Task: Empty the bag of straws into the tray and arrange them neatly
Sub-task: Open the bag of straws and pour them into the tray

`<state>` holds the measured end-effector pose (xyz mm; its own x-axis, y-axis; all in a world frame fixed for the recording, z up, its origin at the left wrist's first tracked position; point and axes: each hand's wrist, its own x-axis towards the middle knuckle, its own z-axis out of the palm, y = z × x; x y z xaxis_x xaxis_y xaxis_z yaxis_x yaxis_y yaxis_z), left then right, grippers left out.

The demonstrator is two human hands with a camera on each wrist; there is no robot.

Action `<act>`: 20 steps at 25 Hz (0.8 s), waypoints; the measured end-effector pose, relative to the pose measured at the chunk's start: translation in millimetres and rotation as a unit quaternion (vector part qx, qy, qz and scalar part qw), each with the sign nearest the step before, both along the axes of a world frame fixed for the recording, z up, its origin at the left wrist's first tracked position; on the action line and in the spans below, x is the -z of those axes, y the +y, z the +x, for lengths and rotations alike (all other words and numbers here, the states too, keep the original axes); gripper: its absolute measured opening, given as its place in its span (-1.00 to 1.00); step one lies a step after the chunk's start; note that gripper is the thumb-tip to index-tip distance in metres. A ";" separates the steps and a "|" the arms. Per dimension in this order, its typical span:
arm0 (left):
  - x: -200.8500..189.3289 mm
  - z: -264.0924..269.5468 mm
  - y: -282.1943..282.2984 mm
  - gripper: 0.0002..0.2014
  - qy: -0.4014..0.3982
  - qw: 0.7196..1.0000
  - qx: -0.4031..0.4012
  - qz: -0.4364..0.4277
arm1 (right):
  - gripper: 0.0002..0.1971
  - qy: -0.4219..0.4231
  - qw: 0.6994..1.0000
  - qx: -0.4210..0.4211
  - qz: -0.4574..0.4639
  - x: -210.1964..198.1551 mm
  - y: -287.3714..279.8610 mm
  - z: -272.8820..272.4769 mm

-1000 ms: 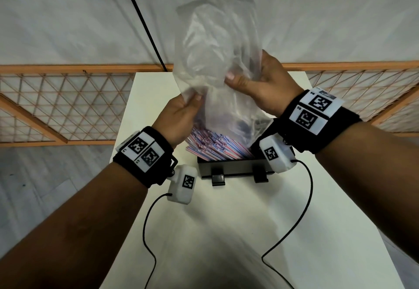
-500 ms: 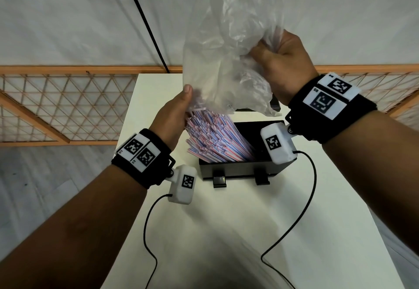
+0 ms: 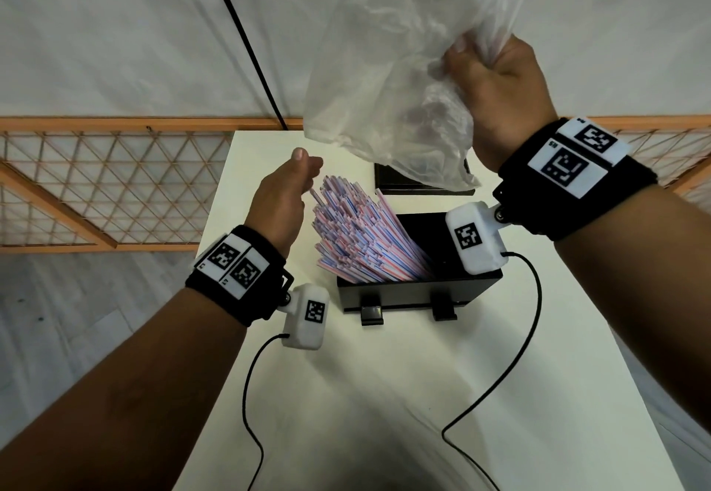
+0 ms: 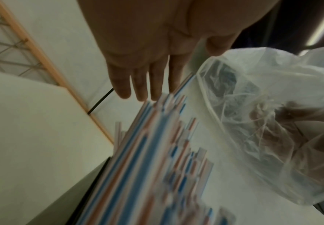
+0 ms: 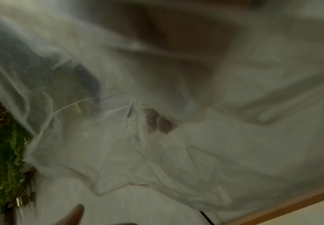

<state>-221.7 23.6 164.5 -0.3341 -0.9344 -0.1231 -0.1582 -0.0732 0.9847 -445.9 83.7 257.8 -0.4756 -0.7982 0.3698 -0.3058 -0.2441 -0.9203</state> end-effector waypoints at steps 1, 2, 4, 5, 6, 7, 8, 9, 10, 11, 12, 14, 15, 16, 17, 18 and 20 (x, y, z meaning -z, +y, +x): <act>-5.5 0.5 -0.2 -0.51 -0.011 0.999 -0.026 -0.038 | -0.85 0.016 1.000 0.004 0.003 -0.9 0.4 -1.2; -12.5 1.5 -0.7 -0.58 -0.021 0.994 -0.059 -0.085 | -0.85 0.039 0.999 0.009 0.008 -2.3 1.4 -1.7; -32.6 3.4 4.1 -0.56 -0.024 0.980 -0.083 -0.179 | -0.85 0.108 0.994 0.014 0.018 -3.9 3.1 -1.2; -41.4 4.3 9.0 -0.43 -0.016 0.975 -0.055 -0.216 | -0.84 0.140 0.990 0.011 0.018 -4.2 3.9 1.0; -50.5 2.9 14.7 -0.26 0.001 0.972 -0.006 -0.236 | -0.84 0.158 0.987 0.001 0.012 -6.1 5.7 6.6; -58.5 -0.2 21.5 -0.06 0.021 0.970 0.053 -0.238 | -0.84 0.159 0.987 -0.019 0.003 -8.2 7.8 14.7; -65.6 -5.8 28.2 0.11 0.040 0.965 0.113 -0.232 | -0.81 0.157 0.986 -0.049 -0.007 -11.2 11.1 24.5; -70.9 -11.2 33.5 0.17 0.055 0.959 0.160 -0.230 | -0.76 0.160 0.984 -0.079 -0.019 -14.4 14.4 34.0; -72.4 -15.8 35.7 0.10 0.064 0.951 0.182 -0.240 | -0.72 0.168 0.980 -0.106 -0.025 -17.1 17.3 42.0; -72.2 -19.1 34.2 -0.09 0.062 0.947 0.176 -0.260 | -0.72 0.176 0.976 -0.124 -0.025 -19.2 19.9 46.8; -70.9 -20.0 29.4 -0.31 0.048 0.947 0.145 -0.281 | -0.77 0.184 0.974 -0.130 -0.015 -21.3 22.5 48.2; -69.4 -15.0 19.6 -0.63 0.011 0.952 0.064 -0.299 | -0.91 0.182 0.977 -0.107 0.014 -25.5 29.2 42.4; -69.5 -11.4 16.7 -0.72 0.010 0.956 0.041 -0.289 | -0.79 0.174 0.981 -0.076 0.030 -27.0 32.8 35.9; -70.6 -7.7 15.9 -0.77 0.022 0.961 0.033 -0.275 | -0.60 0.171 0.984 -0.048 0.035 -28.7 37.5 29.1; -72.0 -4.9 16.4 -0.81 0.041 0.964 0.043 -0.260 | -0.37 0.192 0.981 -0.035 0.021 -30.0 41.2 23.5; -74.4 -4.8 18.8 -0.84 0.056 0.965 0.062 -0.248 | -0.15 0.244 0.969 -0.045 0.001 -30.3 43.4 21.0; -81.1 -9.1 28.5 -0.82 0.070 0.961 0.108 -0.246 | -0.07 0.313 0.942 -0.119 -0.006 -24.7 43.3 24.7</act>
<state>-230.7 52.1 245.7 -0.5079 -0.7750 0.3762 0.0201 0.4259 0.9045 -421.2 127.0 282.5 0.0305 -0.8491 0.5273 -0.7228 -0.3831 -0.5751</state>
